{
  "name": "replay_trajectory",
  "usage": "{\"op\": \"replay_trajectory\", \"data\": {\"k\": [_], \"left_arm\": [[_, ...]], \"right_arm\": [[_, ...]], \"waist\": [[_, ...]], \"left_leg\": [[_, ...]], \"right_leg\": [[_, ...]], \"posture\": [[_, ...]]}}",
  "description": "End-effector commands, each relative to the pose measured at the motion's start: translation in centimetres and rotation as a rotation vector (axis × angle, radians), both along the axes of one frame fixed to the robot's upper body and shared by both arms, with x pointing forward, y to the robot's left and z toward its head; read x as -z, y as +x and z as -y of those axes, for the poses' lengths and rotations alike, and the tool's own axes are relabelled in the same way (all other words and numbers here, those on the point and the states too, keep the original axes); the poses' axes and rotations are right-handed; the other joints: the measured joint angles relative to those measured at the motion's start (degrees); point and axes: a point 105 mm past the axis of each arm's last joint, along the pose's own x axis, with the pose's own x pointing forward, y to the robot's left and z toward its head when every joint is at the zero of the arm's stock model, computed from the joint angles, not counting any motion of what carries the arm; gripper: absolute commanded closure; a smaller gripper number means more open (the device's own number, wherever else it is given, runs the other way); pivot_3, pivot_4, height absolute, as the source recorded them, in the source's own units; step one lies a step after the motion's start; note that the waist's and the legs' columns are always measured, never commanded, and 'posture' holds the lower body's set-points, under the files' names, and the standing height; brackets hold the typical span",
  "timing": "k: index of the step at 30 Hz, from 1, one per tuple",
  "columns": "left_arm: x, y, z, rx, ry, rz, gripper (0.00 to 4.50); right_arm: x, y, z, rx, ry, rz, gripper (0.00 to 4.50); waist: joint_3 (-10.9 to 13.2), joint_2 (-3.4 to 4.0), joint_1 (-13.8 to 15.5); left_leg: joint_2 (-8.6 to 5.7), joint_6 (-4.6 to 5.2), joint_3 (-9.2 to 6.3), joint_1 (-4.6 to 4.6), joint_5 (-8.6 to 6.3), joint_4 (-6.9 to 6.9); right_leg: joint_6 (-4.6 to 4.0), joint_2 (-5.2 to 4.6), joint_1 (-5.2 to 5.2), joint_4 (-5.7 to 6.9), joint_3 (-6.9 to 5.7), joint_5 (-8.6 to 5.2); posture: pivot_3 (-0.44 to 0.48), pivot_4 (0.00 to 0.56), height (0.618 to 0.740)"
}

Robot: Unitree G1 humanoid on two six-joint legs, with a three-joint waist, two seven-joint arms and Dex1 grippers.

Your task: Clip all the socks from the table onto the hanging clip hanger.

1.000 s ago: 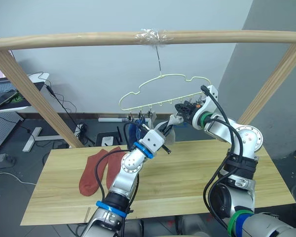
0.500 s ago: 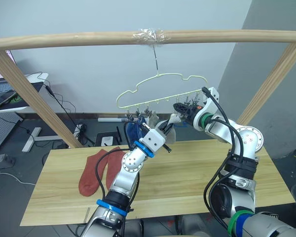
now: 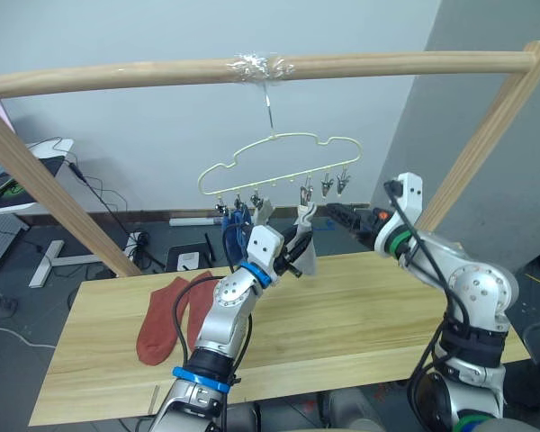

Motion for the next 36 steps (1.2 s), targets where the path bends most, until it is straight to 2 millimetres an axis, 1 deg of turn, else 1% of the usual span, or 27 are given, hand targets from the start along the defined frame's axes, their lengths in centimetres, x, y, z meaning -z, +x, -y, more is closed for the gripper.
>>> {"op": "replay_trajectory", "data": {"k": [1, 4, 6, 7, 8, 10, 12, 15, 16, 17, 20, 21, 22, 23, 25, 26, 28, 31, 34, 36], "left_arm": [[-1.5, -0.7, -0.4, 0.028, -0.03, 0.003, 1.92], [-1.3, -1.2, -1.6, 0.013, 0.005, -0.014, 1.02], [-1.0, -2.0, -3.0, -0.025, 0.04, -0.021, 0.45], [-0.9, -2.3, -3.5, -0.036, 0.047, -0.025, 0.03], [-0.9, -2.7, -4.3, -0.055, 0.06, -0.026, 0.03], [-1.2, -3.8, -5.7, -0.093, 0.076, -0.025, 0.03], [-1.6, -4.5, -6.8, -0.12, 0.083, -0.027, 0.03], [-1.9, -5.3, -8.0, -0.131, 0.092, -0.059, 0.0], [-1.8, -5.4, -8.3, -0.136, 0.1, -0.08, 0.0], [-1.8, -5.3, -8.2, -0.139, 0.114, -0.094, 0.0], [-2.3, -5.2, -8.4, -0.119, 0.129, -0.106, 0.0], [-2.5, -5.1, -8.2, -0.112, 0.129, -0.105, 0.0], [-2.5, -5.0, -7.7, -0.107, 0.136, -0.097, 0.0], [-2.9, -5.1, -7.8, -0.088, 0.141, -0.058, 0.0], [-3.7, -5.2, -8.0, -0.072, 0.138, 0.0, 0.0], [-4.0, -5.1, -7.7, -0.072, 0.133, 0.023, 0.0], [-4.6, -5.0, -7.1, -0.065, 0.113, 0.064, 0.0], [-5.3, -5.1, -6.3, -0.019, 0.062, 0.09, 0.0], [-5.9, -5.8, -5.1, 0.058, 0.047, 0.12, 0.0], [-6.3, -6.0, -5.1, 0.082, 0.034, 0.134, 0.0]], "right_arm": [[-0.9, 0.1, -0.9, -0.001, -0.021, 0.123, 0.0], [-0.1, 0.1, -1.2, 0.017, -0.042, 0.152, 0.0], [0.5, 0.1, -1.3, 0.025, -0.093, 0.192, 0.0], [0.6, 0.1, -1.5, 0.026, -0.109, 0.208, 0.0], [0.8, 0.1, -1.8, 0.019, -0.146, 0.235, 0.0], [1.1, 0.2, -2.2, 0.008, -0.223, 0.296, 0.0], [1.3, 0.2, -2.6, 0.002, -0.24, 0.325, 0.0], [1.6, 0.5, -2.8, 0.007, -0.257, 0.364, 0.58], [1.6, 0.7, -2.6, 0.018, -0.292, 0.386, 0.95], [1.6, 0.9, -2.3, 0.027, -0.313, 0.402, 1.25], [1.2, 1.6, -1.4, 0.081, -0.322, 0.434, 1.25], [1.2, 1.7, -0.9, 0.094, -0.321, 0.439, 1.25], [1.2, 1.9, -0.1, 0.104, -0.324, 0.444, 1.39], [1.2, 2.1, 0.4, 0.135, -0.33, 0.447, 1.55], [1.1, 2.4, 1.3, 0.195, -0.351, 0.455, 2.14], [1.1, 2.5, 1.9, 0.219, -0.362, 0.457, 2.46], [0.7, 2.8, 2.4, 0.252, -0.37, 0.467, 2.46], [0.3, 3.1, 2.5, 0.286, -0.365, 0.479, 2.46], [0.1, 3.3, 1.9, 0.271, -0.359, 0.495, 2.46], [0.1, 3.4, 1.0, 0.258, -0.352, 0.502, 2.46]], "waist": [[0.0, 0.0, -0.3], [0.0, 0.0, -0.1], [0.0, 0.0, 0.1], [0.0, 0.0, 0.3], [0.0, 0.0, 0.8], [0.0, -0.02, 1.5], [0.0, -0.04, 2.2], [0.0, -0.06, 3.6], [0.0, -0.08, 4.0], [0.0, -0.08, 4.3], [-0.1, -0.23, 4.7], [-0.1, -0.26, 4.7], [-0.1, -0.27, 4.7], [-0.1, -0.27, 4.7], [-0.2, -0.27, 4.5], [-0.2, -0.27, 4.5], [-0.2, -0.27, 4.4], [-0.2, -0.27, 4.0], [-0.2, -0.26, 4.0], [-0.3, -0.26, 4.0]], "left_leg": [[0.0, 0.0, -0.01, 0.02, 0.0, 0.0], [0.02, 0.01, -0.03, 0.11, 0.01, 0.0], [0.02, 0.01, -0.04, 0.14, 0.0, -0.01], [0.03, 0.0, -0.03, 0.16, 0.0, -0.03], [0.03, 0.0, -0.03, 0.15, 0.0, -0.04], [0.03, 0.0, -0.02, 0.14, 0.0, -0.04], [0.03, 0.0, -0.03, 0.14, 0.0, -0.04], [0.03, 0.0, -0.05, 0.15, 0.0, -0.03], [0.03, -0.01, -0.05, 0.16, 0.0, -0.03], [0.03, -0.01, -0.04, 0.16, 0.0, -0.02], [-0.03, -0.02, -0.06, 0.15, 0.01, 0.01], [-0.03, -0.03, -0.06, 0.14, 0.01, 0.01], [-0.03, -0.03, -0.05, 0.14, 0.02, 0.01], [-0.03, -0.03, -0.04, 0.14, 0.02, 0.01], [-0.03, -0.04, -0.02, 0.15, 0.02, 0.0], [-0.01, -0.04, -0.02, 0.15, 0.02, -0.01], [-0.01, -0.04, -0.01, 0.15, 0.02, -0.02], [0.0, -0.04, 0.09, 0.19, 0.02, 0.0], [0.01, -0.04, 0.17, 0.27, 0.02, 0.0], [0.0, -0.04, 0.18, 0.27, 0.02, 0.0]], "right_leg": [[0.0, 0.01, 0.0, 0.02, 0.0, 0.0], [0.0, 0.03, 0.02, 0.1, -0.01, 0.0], [0.0, 0.04, 0.04, 0.1, -0.01, 0.0], [-0.01, 0.04, 0.04, 0.09, 0.01, 0.0], [-0.01, 0.03, 0.04, 0.08, 0.01, -0.01], [-0.01, 0.03, 0.03, 0.07, 0.03, -0.01], [-0.01, 0.02, 0.03, 0.06, 0.01, -0.01], [-0.03, 0.02, 0.04, 0.07, -0.02, -0.01], [-0.03, 0.02, 0.05, 0.07, -0.02, -0.01], [-0.03, 0.02, 0.05, 0.07, -0.01, 0.0], [-0.03, 0.0, 0.09, 0.05, 0.0, 0.0], [-0.03, 0.0, 0.09, 0.05, 0.0, 0.01], [-0.04, 0.0, 0.09, 0.05, 0.01, 0.01], [-0.04, 0.0, 0.1, 0.05, 0.02, 0.01], [-0.05, -0.01, 0.09, 0.03, 0.04, 0.02], [-0.06, 0.0, 0.08, 0.04, 0.04, 0.02], [-0.08, 0.0, 0.06, 0.05, 0.05, 0.02], [-0.1, 0.0, 0.07, 0.06, 0.14, 0.04], [-0.11, 0.01, 0.1, 0.09, 0.2, 0.05], [-0.1, 0.01, 0.11, 0.09, 0.22, 0.06]], "posture": [[-0.046, 0.074, 0.74], [-0.003, 0.083, 0.74], [0.03, 0.088, 0.74], [0.04, 0.088, 0.74], [0.062, 0.09, 0.74], [0.077, 0.089, 0.74], [0.083, 0.086, 0.74], [0.081, 0.068, 0.74], [0.079, 0.062, 0.74], [0.076, 0.055, 0.74], [0.068, 0.043, 0.74], [0.066, 0.044, 0.74], [0.063, 0.046, 0.74], [0.058, 0.038, 0.74], [0.05, 0.038, 0.74], [0.039, 0.049, 0.74], [0.027, 0.054, 0.74], [0.0, 0.067, 0.74], [0.004, 0.054, 0.74], [0.007, 0.051, 0.74]]}}
